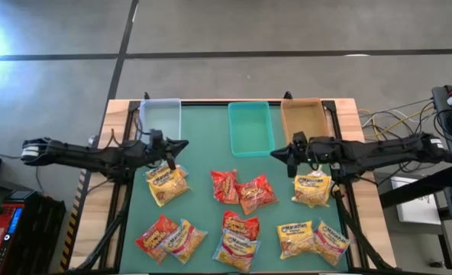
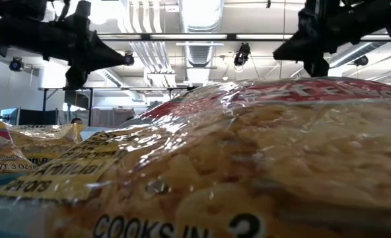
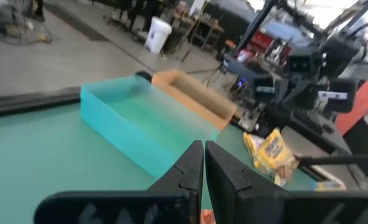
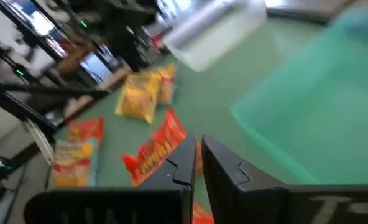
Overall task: Sort Maruchan noodles
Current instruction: Put the orange noodle pack into the orange bin
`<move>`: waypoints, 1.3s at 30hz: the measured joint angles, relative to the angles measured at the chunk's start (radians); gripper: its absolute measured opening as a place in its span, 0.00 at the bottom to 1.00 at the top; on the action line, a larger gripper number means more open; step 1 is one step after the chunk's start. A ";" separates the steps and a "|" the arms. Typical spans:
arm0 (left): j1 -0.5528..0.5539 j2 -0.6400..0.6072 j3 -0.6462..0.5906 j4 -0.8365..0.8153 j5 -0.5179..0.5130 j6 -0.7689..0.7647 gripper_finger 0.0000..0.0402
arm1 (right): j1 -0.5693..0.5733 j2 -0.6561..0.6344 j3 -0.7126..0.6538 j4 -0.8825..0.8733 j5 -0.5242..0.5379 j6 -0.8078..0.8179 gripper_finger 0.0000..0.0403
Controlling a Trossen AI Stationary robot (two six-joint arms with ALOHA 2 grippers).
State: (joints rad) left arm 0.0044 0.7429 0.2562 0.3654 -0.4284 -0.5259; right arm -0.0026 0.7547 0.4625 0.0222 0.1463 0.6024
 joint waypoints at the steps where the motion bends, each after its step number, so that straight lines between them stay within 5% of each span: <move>1: -0.001 0.027 0.011 0.001 0.002 -0.008 0.00 | 0.002 0.016 0.005 -0.030 -0.002 0.009 0.04; 16: -0.046 0.462 0.224 -0.007 0.136 -0.115 0.00 | 0.025 0.230 0.141 -0.157 -0.180 0.121 0.04; 39: -0.230 0.924 0.561 -0.003 0.174 -0.069 0.00 | 0.297 0.493 0.173 -0.152 -0.174 0.323 0.04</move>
State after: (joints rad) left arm -0.2252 1.6668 0.8168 0.3628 -0.2546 -0.5951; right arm 0.2948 1.2480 0.6350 -0.1295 -0.0277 0.9251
